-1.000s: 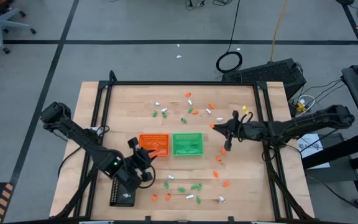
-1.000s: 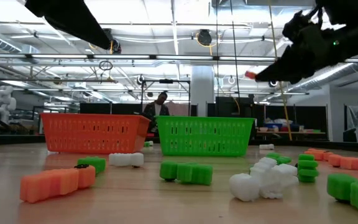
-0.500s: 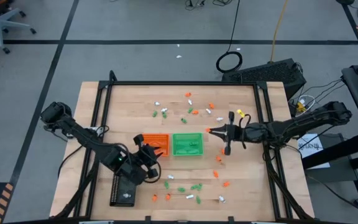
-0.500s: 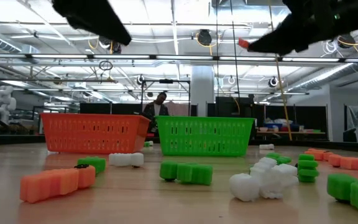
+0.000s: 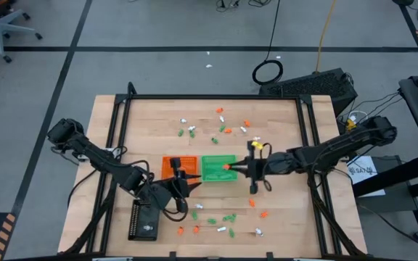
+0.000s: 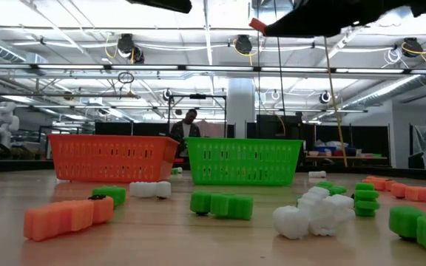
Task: Sort Halloween decoration
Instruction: Put the orange skeleton toy into the orange bin
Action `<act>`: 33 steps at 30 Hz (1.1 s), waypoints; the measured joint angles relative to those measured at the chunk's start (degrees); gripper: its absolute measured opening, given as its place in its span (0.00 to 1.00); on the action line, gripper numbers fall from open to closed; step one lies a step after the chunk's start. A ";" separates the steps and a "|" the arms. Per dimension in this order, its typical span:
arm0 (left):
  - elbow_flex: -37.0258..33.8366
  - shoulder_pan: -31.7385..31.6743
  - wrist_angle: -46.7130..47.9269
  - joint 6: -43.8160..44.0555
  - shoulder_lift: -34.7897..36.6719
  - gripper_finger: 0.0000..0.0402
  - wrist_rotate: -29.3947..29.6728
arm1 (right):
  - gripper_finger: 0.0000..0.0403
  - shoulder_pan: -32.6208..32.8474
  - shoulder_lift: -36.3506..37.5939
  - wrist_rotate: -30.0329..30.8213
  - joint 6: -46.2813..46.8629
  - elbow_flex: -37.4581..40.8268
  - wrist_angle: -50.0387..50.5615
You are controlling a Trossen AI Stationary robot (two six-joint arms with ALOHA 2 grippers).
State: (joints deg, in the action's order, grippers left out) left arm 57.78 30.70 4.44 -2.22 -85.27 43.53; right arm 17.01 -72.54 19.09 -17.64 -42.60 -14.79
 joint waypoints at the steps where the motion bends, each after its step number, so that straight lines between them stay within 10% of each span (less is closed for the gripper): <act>1: 0.00 -0.10 0.05 -0.15 0.00 0.26 0.02 | 0.00 0.32 -1.29 0.06 -0.76 -0.91 0.08; 33: 0.00 -2.88 -8.71 -10.44 -1.32 0.34 -5.05 | 0.03 1.01 -14.57 -1.35 -8.00 -14.09 -0.55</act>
State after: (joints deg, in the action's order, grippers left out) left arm 57.78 27.82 -4.27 -12.66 -86.59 38.48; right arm 18.02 -87.11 17.74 -25.65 -56.69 -15.34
